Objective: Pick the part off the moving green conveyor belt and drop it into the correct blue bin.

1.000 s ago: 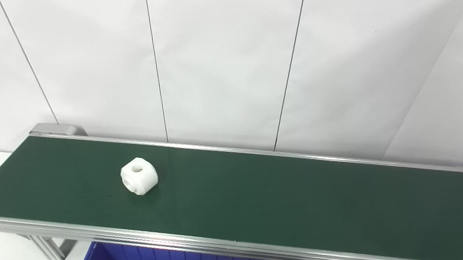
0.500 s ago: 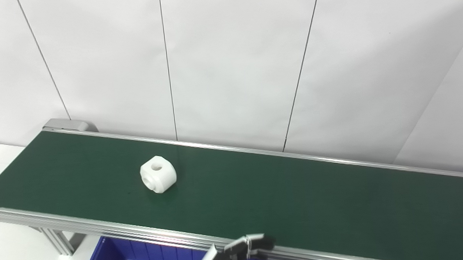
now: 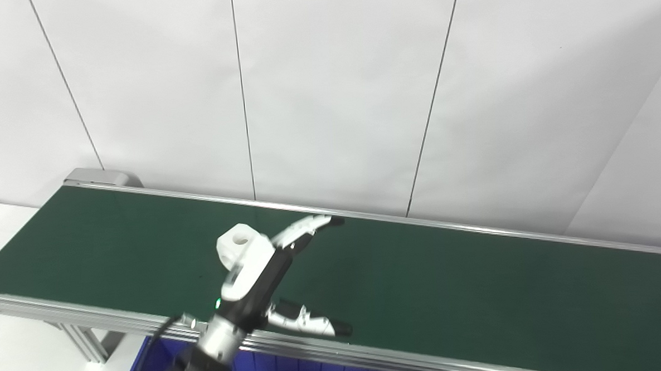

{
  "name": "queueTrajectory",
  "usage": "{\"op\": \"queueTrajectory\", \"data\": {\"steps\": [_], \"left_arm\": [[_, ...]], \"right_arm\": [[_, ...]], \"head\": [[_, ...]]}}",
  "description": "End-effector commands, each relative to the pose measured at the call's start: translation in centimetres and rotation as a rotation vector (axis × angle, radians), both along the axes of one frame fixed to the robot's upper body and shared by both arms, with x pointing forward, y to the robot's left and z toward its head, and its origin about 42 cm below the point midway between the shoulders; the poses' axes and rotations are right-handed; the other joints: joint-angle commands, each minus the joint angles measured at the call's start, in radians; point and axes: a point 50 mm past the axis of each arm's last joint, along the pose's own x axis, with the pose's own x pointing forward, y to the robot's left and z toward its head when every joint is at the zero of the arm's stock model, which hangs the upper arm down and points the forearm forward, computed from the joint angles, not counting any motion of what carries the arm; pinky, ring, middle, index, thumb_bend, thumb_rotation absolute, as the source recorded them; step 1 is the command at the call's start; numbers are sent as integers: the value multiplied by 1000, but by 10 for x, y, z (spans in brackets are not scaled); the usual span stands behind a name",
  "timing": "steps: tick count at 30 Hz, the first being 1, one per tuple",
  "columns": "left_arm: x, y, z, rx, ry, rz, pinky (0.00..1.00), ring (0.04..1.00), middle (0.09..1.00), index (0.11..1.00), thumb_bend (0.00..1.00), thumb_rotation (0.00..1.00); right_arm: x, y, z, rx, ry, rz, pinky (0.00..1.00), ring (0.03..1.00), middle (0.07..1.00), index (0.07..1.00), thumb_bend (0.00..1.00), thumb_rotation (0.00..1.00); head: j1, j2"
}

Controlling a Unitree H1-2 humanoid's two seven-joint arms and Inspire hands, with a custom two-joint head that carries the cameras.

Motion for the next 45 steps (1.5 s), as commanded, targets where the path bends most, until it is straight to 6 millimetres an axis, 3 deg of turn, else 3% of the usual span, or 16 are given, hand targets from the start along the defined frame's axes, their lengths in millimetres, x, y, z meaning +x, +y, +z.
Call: {"op": "queueTrajectory", "data": {"steps": [1, 8, 15, 21, 30, 39, 45], "left_arm": [[17, 6, 22, 73, -82, 36, 776, 878, 868, 837, 893, 424], [68, 24, 32, 332, -144, 165, 776, 850, 844, 809, 971, 402], [110, 37, 33, 491, -112, 286, 765, 855, 866, 815, 972, 377], [139, 45, 29, 627, -28, 342, 658, 808, 843, 811, 981, 402], [159, 48, 0, 770, 114, 318, 700, 826, 841, 814, 971, 361], [158, 47, -24, 841, 324, 147, 697, 845, 849, 827, 993, 281], [156, 45, -37, 823, 310, 116, 650, 796, 810, 785, 959, 175]], "right_arm": [[9, 3, 12, 12, -90, 15, 730, 817, 883, 848, 852, 1000], [11, 3, 11, 12, -86, 12, 721, 808, 876, 847, 849, 1000], [10, 4, 11, 12, -86, 13, 715, 806, 870, 845, 849, 1000], [9, 6, 12, 16, -92, 12, 718, 806, 869, 847, 854, 1000], [8, 8, 15, 13, -103, 15, 710, 799, 870, 846, 848, 1000], [7, 9, 16, 22, -104, 19, 721, 806, 875, 852, 870, 1000], [7, 9, 16, 18, -107, 19, 712, 802, 876, 851, 867, 1000]], "head": [[1, 0], [0, -2], [0, -3], [-8, 2], [-14, 14], [-19, 20], [-23, 22]]}}
